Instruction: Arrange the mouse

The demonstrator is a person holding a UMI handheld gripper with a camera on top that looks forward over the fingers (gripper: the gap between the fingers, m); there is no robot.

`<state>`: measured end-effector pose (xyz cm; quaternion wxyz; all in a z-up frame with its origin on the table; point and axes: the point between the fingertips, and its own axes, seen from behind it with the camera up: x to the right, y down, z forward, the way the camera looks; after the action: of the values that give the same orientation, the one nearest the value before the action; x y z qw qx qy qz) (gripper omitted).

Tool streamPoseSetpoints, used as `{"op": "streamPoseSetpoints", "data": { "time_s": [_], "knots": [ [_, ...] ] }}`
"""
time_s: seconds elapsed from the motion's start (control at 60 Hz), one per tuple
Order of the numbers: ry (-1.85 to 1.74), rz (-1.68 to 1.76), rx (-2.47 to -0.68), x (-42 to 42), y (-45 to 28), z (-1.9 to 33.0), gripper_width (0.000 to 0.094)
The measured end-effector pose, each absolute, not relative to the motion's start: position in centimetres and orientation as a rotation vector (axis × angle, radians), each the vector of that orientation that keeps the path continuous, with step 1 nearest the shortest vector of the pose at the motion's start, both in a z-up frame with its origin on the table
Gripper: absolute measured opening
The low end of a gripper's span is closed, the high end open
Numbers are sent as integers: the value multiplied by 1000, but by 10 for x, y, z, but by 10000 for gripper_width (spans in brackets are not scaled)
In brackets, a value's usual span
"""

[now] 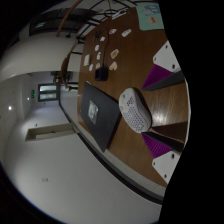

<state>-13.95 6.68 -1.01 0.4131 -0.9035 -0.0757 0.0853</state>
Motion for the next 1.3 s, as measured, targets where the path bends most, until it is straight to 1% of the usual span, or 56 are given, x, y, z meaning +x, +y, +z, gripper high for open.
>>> {"op": "streamPoseSetpoints", "data": {
  "time_s": [0.067, 0.117, 0.317, 0.45, 0.5, 0.567, 0.667, 0.817, 0.917, 1.0, 1.083, 1.15, 1.2, 1.217, 1.283, 1.3],
  "knots": [
    [-188, 197, -2254, -142, 72, -6, 841],
    [-165, 175, -2273, -142, 74, -6, 838],
    [13, 106, -2303, -140, 106, 4, 837],
    [81, 35, -2330, -133, 123, -12, 859],
    [100, 16, -2319, -132, 126, -14, 853],
    [111, 29, -2310, -131, 126, -16, 852],
    [102, 95, -2329, -132, 117, -18, 824],
    [50, 111, -2354, -113, 96, -18, 774],
    [23, 117, -2361, -102, 87, -17, 766],
    [41, 114, -2375, -98, 80, -16, 790],
    [-2, 103, -2351, -108, 89, -12, 805],
    [-24, 57, -2361, -111, 95, -17, 819],
    [-32, 16, -2360, -109, 103, -23, 811],
    [-36, 4, -2347, -108, 106, -24, 826],
    [-14, 2, -2311, -104, 113, -22, 530],
    [-3, 13, -2309, -104, 113, -23, 515]
  ]
}}
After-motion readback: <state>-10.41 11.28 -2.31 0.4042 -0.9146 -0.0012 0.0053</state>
